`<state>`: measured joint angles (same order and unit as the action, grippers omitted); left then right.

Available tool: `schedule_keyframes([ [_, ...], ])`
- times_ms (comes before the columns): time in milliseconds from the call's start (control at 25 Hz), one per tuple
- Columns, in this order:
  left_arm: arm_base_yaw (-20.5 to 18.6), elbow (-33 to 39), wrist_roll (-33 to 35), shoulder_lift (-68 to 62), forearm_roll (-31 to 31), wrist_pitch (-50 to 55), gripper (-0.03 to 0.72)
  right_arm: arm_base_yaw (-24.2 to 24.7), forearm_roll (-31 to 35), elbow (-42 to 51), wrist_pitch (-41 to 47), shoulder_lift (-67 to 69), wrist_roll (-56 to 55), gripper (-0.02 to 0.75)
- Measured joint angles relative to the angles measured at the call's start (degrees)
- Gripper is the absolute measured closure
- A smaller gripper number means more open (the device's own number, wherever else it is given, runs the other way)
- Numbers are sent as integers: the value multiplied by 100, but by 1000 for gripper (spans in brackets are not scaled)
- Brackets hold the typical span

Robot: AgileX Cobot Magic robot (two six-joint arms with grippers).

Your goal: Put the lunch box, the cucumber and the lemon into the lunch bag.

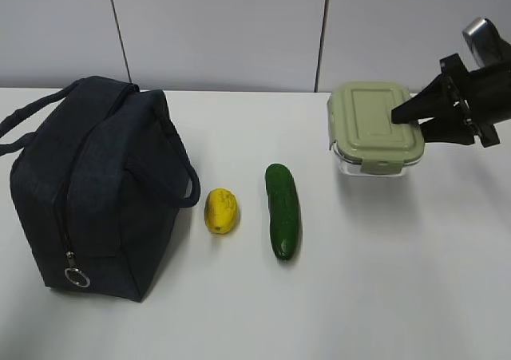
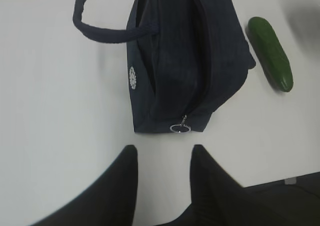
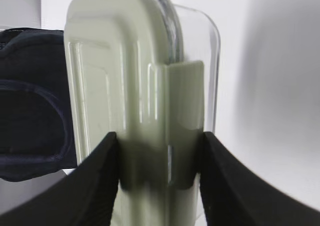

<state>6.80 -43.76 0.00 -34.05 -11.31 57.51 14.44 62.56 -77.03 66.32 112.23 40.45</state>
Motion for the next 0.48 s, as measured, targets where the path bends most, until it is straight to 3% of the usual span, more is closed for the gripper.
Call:
schedule_keyframes([
  [480,0,-1169,374,-2368,-27,6,450,-838,488,13,105,-481,-62,387],
])
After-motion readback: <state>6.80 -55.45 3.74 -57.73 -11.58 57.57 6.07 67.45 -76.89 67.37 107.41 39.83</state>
